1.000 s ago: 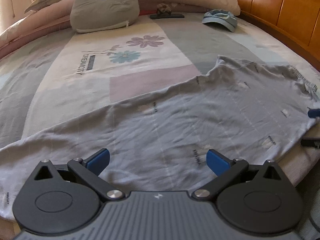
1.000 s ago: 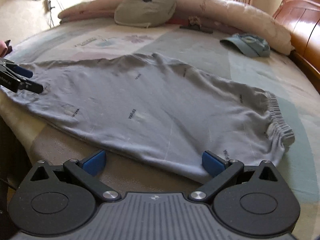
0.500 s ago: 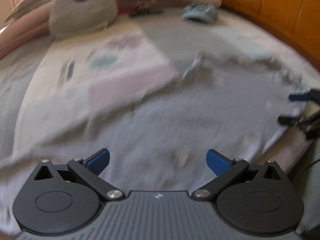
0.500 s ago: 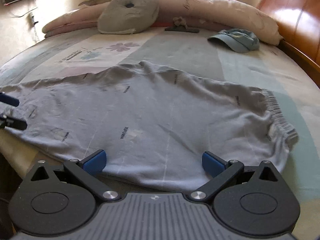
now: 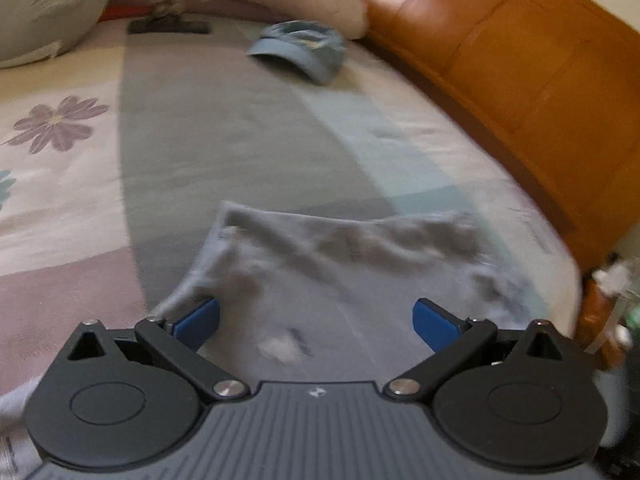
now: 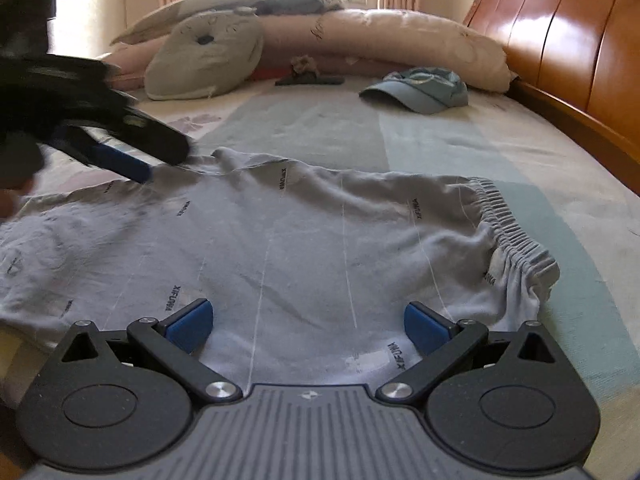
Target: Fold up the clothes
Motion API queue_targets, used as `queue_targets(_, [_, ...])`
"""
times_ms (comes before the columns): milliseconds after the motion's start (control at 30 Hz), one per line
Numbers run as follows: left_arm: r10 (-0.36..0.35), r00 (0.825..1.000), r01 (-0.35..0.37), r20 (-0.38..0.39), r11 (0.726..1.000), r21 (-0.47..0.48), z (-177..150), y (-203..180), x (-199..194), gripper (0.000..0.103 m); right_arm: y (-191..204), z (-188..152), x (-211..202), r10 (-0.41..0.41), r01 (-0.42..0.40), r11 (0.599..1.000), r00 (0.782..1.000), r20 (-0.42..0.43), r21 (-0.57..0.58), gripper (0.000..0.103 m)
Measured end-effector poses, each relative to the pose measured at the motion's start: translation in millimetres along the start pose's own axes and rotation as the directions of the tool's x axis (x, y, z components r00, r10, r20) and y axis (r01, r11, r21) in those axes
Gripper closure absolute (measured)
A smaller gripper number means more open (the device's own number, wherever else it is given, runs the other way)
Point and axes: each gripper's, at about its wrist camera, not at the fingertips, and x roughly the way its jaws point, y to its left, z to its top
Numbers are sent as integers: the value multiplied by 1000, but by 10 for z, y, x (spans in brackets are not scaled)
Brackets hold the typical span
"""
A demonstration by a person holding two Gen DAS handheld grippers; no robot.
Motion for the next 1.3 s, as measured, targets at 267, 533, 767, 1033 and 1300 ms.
queue_targets(267, [33, 999, -33, 7, 997, -67, 145, 69, 35, 1, -14, -22, -5, 6, -6, 1000, 1000, 16, 5, 0])
queue_targets(533, [13, 1000, -13, 10, 999, 44, 299, -249, 104, 1, 7, 20, -5, -7, 7, 1000, 1000, -11, 9, 0])
queue_targets(767, [63, 998, -63, -15, 997, -54, 453, -130, 327, 1, -6, 39, -3, -2, 3, 1000, 999, -32, 15, 0])
queue_targets(1033, [-50, 996, 51, -70, 999, 12, 464, -426, 548, 1, -10, 59, 2, 0, 1, 1000, 999, -48, 15, 0])
queue_targets(1300, [-12, 999, 14, -47, 999, 41, 477, -495, 520, 1, -5, 1, -25, 0, 0, 1000, 1000, -14, 2, 0])
